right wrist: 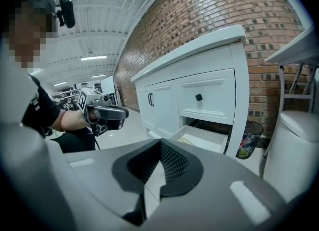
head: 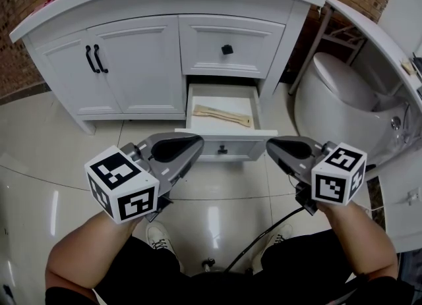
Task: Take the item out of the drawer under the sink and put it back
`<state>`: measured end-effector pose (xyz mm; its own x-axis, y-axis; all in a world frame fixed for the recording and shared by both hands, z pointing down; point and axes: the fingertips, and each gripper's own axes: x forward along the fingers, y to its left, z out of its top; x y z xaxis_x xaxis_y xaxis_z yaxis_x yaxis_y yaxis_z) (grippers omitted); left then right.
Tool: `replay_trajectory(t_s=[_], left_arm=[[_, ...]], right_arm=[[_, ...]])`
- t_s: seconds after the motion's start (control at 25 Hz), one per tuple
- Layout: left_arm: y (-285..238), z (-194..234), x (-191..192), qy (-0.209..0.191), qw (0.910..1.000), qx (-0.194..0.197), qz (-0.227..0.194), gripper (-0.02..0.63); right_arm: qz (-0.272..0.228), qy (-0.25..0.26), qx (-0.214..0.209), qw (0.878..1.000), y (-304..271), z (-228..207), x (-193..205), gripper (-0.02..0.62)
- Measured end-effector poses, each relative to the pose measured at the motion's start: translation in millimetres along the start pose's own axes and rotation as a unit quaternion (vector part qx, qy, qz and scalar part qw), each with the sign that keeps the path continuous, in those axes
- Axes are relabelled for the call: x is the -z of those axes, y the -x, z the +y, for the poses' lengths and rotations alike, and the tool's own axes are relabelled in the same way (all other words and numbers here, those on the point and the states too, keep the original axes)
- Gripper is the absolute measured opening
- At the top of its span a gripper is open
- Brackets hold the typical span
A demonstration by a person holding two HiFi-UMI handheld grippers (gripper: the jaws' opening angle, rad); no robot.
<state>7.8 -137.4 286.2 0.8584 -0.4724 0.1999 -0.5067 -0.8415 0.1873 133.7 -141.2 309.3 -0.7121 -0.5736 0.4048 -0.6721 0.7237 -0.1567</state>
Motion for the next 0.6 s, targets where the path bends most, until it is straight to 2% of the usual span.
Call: replay_trajectory(t_s=[0.6], left_arm=[[0.7,1.0,-3.1,0.001,1.0,-0.002,-0.004,0.006]], right_arm=[[0.002,0.0,-0.005,1.0,-1.3,1.8,-1.4,0.006]])
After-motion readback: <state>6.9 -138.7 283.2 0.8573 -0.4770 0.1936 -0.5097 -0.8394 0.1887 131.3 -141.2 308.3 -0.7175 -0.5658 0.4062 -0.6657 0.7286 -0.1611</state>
